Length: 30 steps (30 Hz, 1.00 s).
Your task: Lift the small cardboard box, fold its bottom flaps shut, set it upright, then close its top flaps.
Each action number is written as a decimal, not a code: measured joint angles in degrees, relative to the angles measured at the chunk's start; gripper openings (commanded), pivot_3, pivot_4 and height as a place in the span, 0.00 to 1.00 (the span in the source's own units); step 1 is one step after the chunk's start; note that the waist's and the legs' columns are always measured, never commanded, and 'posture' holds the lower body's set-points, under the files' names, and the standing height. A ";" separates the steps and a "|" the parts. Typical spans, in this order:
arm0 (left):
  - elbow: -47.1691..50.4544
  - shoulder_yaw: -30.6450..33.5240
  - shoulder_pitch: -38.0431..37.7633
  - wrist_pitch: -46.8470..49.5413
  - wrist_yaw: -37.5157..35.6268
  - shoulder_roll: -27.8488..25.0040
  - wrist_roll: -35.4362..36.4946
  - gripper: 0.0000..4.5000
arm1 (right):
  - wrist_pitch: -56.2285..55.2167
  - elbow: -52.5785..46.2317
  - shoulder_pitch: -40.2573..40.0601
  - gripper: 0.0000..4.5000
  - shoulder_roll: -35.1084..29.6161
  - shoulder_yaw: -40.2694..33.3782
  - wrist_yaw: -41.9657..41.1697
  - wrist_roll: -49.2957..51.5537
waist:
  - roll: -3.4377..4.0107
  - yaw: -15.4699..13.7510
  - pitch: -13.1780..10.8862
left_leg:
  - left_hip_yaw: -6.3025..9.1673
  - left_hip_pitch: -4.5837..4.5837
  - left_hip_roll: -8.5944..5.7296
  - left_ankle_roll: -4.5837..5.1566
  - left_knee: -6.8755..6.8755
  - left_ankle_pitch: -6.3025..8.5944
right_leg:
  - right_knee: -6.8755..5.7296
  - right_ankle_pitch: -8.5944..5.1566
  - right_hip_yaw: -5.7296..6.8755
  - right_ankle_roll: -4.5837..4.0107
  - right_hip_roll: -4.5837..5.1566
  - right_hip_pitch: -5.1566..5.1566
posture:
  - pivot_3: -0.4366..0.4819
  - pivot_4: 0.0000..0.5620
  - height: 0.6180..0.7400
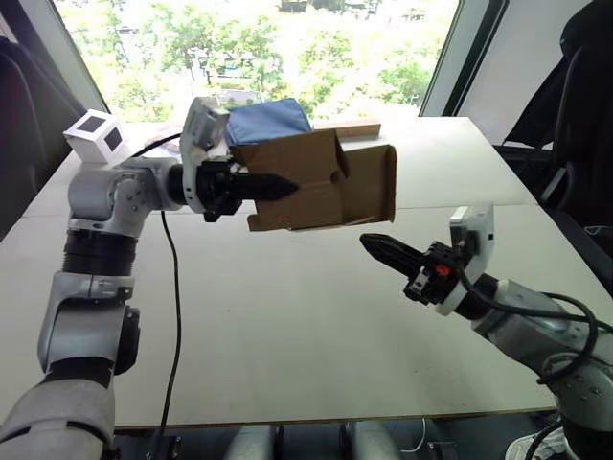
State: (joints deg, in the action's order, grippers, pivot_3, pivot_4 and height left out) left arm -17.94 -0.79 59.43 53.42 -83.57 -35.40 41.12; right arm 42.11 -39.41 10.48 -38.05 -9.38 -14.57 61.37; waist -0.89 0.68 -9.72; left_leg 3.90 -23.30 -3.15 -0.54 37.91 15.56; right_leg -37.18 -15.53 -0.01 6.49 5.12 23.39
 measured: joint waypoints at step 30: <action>3.00 -0.19 -0.90 2.20 -0.21 0.39 0.67 0.00 | -0.74 3.85 10.26 0.00 9.44 5.93 -2.25 -4.24 | 0.00 0.06 0.00 | 0.00 0.00 0.00 0.00 0.00 0.00 | 0.00 0.00 0.00 0.00 0.00 0.01 | 0.48 0.27 1.00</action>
State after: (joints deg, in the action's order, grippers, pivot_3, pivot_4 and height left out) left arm -14.94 -0.98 58.53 55.63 -83.78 -35.01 41.79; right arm 41.37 -35.56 20.74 -28.61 -3.46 -16.82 57.13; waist -0.89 0.74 -9.72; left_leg 3.90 -23.30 -3.15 -0.54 37.91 15.55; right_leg -37.18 -15.53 -0.02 6.49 5.12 23.40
